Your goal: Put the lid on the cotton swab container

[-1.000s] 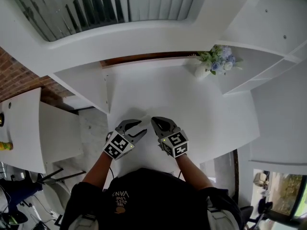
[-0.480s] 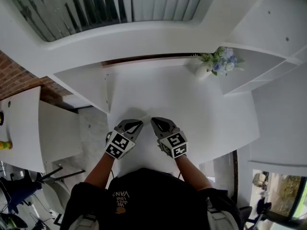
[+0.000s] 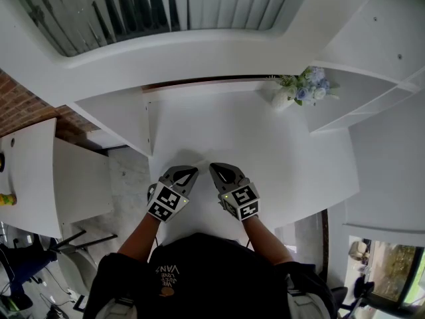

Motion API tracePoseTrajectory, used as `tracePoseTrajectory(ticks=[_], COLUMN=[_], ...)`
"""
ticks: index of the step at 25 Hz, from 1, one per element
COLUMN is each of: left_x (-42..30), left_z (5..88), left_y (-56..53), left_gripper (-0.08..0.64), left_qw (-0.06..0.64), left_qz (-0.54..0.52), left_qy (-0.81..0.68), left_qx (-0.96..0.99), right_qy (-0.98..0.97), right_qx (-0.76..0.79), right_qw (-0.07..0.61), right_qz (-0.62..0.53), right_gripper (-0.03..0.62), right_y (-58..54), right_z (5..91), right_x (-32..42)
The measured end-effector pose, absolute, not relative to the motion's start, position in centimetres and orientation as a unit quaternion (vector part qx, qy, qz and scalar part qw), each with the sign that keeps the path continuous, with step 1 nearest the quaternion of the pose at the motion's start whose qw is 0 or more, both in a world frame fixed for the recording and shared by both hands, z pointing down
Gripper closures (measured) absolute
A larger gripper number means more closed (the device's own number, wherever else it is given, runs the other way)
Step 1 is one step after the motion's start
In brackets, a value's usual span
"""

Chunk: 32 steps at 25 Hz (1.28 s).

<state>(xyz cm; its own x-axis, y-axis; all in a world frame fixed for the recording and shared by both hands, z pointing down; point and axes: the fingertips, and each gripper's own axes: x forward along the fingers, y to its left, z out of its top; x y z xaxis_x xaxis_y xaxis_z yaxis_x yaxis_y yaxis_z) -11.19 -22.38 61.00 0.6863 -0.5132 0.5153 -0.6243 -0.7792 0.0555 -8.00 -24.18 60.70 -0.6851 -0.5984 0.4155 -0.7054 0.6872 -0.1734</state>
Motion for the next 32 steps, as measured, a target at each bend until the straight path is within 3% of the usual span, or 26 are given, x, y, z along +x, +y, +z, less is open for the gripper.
tracePoseTrajectory(ticks=[15, 32], left_x=[-10.8, -12.5], left_z=[61.3, 56.0], left_y=[-22.2, -21.2], left_gripper=[0.554, 0.554], left_qw=[0.099, 0.081], left_qz=[0.262, 0.204], left_qy=[-0.308, -0.373], left_qx=[0.909, 0.902], right_qy=[-0.9, -0.897], right_qx=[0.364, 0.397], right_qw=[0.186, 0.131], right_qz=[0.15, 0.141], right_gripper=[0.592, 0.592], right_y=[-24.0, -22.1], right_z=[60.6, 55.9], right_x=[-8.0, -6.4])
